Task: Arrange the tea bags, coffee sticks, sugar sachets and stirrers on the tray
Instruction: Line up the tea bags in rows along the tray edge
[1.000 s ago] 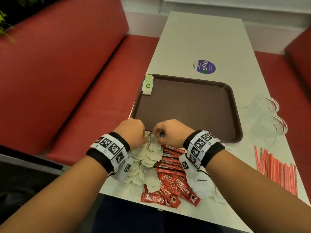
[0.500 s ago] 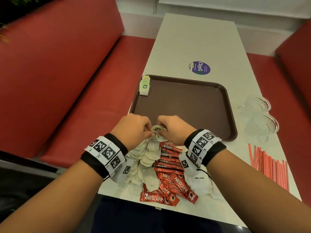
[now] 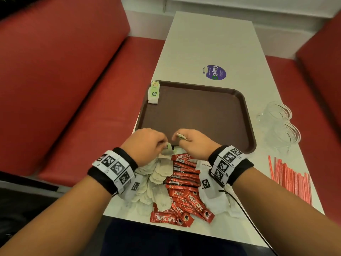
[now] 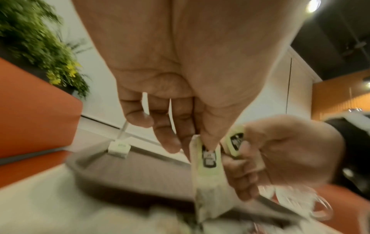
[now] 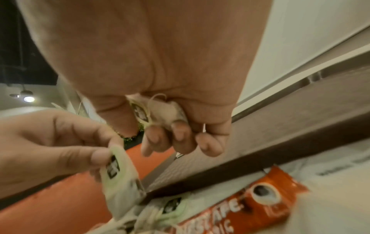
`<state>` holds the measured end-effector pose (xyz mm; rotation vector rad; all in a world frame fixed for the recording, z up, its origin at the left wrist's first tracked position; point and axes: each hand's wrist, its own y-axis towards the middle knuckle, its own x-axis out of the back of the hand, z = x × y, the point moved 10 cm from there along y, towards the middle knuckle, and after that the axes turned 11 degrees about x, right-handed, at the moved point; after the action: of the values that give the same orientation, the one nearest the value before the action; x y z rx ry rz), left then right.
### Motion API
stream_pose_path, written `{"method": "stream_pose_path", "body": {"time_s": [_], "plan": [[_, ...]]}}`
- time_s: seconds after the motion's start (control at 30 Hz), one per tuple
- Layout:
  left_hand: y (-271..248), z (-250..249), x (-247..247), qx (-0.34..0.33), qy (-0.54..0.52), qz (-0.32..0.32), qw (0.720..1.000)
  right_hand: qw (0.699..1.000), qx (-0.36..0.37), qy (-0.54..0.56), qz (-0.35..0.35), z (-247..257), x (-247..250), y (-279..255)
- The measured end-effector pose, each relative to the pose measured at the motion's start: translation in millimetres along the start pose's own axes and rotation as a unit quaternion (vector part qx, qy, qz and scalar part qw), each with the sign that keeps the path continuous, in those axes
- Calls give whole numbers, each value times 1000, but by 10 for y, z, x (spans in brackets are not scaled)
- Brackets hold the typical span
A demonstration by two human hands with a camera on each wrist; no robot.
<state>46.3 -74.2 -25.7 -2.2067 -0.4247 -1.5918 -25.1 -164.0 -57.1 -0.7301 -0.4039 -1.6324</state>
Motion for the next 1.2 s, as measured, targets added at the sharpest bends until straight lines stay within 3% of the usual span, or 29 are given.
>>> {"method": "stream_pose_path", "body": {"time_s": [0.13,0.23,0.37,0.43,0.5,0.6,0.7,0.87,1.2], "plan": [[58,-47,405,-28,-102,-65,992,996,75,32,-38,183,95,77],[90,-89,653,-46,-116,-116,985,989,108,36,-91,246,215,160],[154,10,773,-22,-205,-169,964,977,137,42,-156,291,436,258],[245,74,694,-4,-231,-146,962,974,133,60,-175,252,503,307],[381,112,562,13,-176,-106,979,978,125,58,-159,216,493,380],[614,257,593,37,-139,-125,982,988,100,27,-118,116,472,520],[993,677,686,136,-129,-141,972,988,58,86,-115,4,520,598],[1634,1263,476,258,-92,-35,961,989,28,92,-114,-114,616,656],[2104,1374,266,301,22,10,953,992,18,87,-88,-260,488,694]]}}
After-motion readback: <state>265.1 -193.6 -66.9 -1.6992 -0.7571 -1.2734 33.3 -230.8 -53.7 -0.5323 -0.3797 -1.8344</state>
